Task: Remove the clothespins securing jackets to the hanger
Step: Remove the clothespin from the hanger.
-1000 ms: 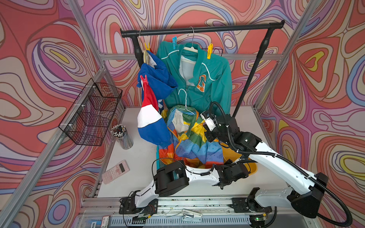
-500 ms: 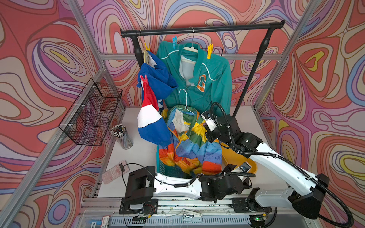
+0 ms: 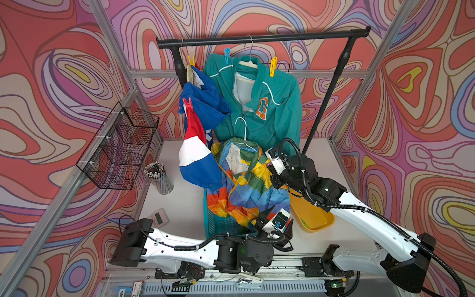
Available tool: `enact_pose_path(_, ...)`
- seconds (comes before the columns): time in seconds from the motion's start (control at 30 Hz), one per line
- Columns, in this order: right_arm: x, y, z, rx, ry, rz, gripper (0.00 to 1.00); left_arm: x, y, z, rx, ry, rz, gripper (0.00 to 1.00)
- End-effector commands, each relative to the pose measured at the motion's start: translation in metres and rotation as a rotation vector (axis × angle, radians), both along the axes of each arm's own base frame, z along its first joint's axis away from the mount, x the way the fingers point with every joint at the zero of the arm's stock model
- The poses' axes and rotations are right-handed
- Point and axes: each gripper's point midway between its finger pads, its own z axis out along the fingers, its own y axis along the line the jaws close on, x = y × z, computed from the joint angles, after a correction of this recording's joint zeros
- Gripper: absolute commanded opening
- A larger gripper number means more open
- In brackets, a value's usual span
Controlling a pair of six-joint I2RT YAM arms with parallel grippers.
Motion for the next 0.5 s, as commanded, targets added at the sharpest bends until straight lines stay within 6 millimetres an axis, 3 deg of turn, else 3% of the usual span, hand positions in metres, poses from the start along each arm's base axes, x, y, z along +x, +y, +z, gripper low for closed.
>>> enact_pose_path(0.0, 0.001, 0.001, 0.027, 0.095, -0.073, 0.002, 0.0, 0.015, 0.041, 0.035, 0.01, -0.108, 0.125, 0.76)
enact_pose_path(0.07, 0.0, 0.002, 0.025, 0.104, -0.068, 0.011, 0.0, 0.03, 0.06, 0.051, 0.008, -0.116, 0.169, 0.79)
enact_pose_path(0.27, -0.006, 0.009, 0.022, 0.138, -0.052, 0.051, 0.0, 0.089, 0.115, 0.065, -0.049, 0.01, 0.213, 0.81)
enact_pose_path(0.4, -0.008, 0.01, 0.02, 0.154, -0.048, 0.06, 0.0, 0.108, 0.131, 0.089, -0.076, -0.04, 0.214, 0.83)
enact_pose_path(0.47, -0.008, 0.013, 0.019, 0.162, -0.047, 0.072, 0.0, 0.127, 0.137, 0.092, -0.081, -0.004, 0.219, 0.83)
